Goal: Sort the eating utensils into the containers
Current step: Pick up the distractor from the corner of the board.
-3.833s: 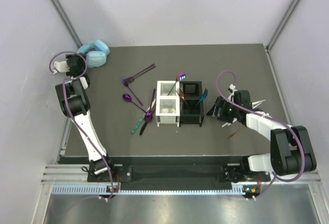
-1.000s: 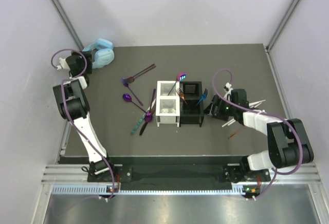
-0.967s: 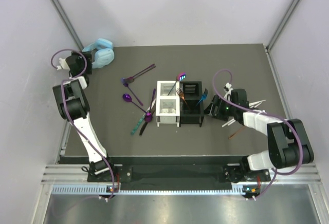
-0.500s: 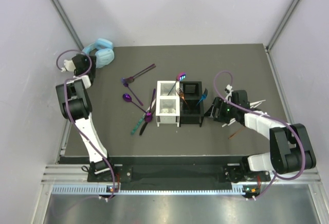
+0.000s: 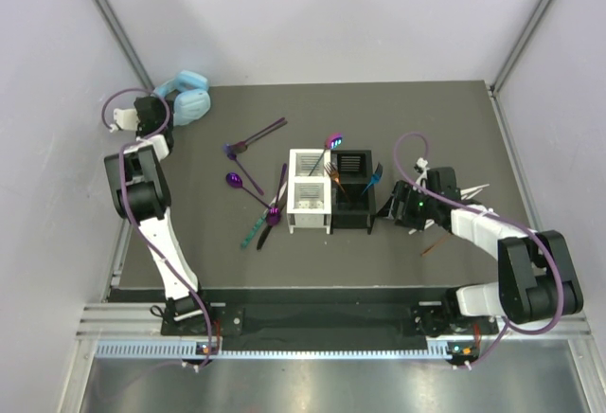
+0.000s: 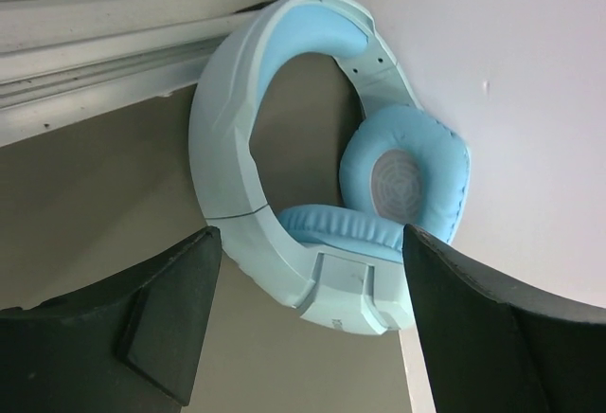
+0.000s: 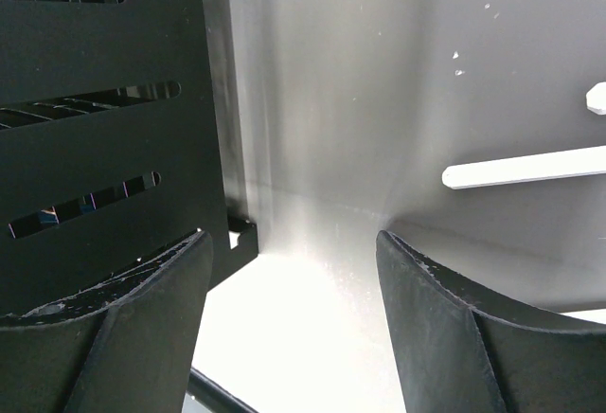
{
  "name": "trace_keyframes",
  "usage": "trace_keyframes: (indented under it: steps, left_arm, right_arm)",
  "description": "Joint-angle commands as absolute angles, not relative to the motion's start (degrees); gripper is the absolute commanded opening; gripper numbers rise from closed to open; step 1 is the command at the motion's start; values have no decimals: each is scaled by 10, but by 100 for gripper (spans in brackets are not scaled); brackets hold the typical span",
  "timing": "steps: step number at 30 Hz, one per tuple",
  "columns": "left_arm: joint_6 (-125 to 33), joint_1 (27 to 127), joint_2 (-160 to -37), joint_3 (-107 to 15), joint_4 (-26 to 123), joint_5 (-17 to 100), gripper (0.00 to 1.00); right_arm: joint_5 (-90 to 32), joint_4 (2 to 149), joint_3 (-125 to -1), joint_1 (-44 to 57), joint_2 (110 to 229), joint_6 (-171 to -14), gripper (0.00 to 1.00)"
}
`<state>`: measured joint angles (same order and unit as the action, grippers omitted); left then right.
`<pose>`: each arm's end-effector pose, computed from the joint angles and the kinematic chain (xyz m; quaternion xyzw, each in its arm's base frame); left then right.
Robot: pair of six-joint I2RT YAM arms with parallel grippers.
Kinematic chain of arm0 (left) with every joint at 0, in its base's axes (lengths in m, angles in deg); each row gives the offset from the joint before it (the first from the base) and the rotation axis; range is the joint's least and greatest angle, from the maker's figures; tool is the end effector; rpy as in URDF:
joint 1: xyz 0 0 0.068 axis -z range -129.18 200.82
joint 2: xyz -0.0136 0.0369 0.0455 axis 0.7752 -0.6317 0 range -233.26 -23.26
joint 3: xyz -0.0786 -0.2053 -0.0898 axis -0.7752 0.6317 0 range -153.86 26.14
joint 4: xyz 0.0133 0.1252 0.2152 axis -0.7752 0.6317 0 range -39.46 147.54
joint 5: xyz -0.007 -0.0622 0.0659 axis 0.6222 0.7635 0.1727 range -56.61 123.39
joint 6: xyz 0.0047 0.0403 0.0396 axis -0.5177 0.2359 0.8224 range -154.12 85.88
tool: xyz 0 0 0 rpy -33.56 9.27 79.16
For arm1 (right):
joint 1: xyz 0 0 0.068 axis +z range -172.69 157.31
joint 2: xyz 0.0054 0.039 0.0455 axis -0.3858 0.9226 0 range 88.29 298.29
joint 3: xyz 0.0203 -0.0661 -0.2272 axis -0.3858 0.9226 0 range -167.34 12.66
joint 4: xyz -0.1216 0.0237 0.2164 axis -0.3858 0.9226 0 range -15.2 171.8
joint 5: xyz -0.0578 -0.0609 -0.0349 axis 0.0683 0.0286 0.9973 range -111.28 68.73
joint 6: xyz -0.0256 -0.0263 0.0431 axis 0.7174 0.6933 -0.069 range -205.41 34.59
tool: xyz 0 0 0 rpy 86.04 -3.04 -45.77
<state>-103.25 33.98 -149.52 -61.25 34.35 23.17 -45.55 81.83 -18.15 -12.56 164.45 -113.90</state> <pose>0.4544 0.1449 0.1543 -0.6013 0.5728 -0.1767 0.5283 0.2321 0.0580 0.1241 0.0807 0.9244 0.2921 0.2317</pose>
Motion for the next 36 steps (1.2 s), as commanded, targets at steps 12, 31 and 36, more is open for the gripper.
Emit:
trace_keyframes:
  steps: [12, 31, 36]
  left_arm:
    - [-1049, 354, -1551, -715, 421, 196, 81]
    - [-1102, 361, -1569, -762, 537, 104, 77]
    - [-1105, 361, -1609, -823, 598, 114, 77]
  right_arm:
    - [-447, 824, -203, -117, 1637, -1128, 71]
    - [-440, 846, -209, -120, 1616, -1121, 70]
    - [-440, 849, -214, -121, 1622, -1121, 70]
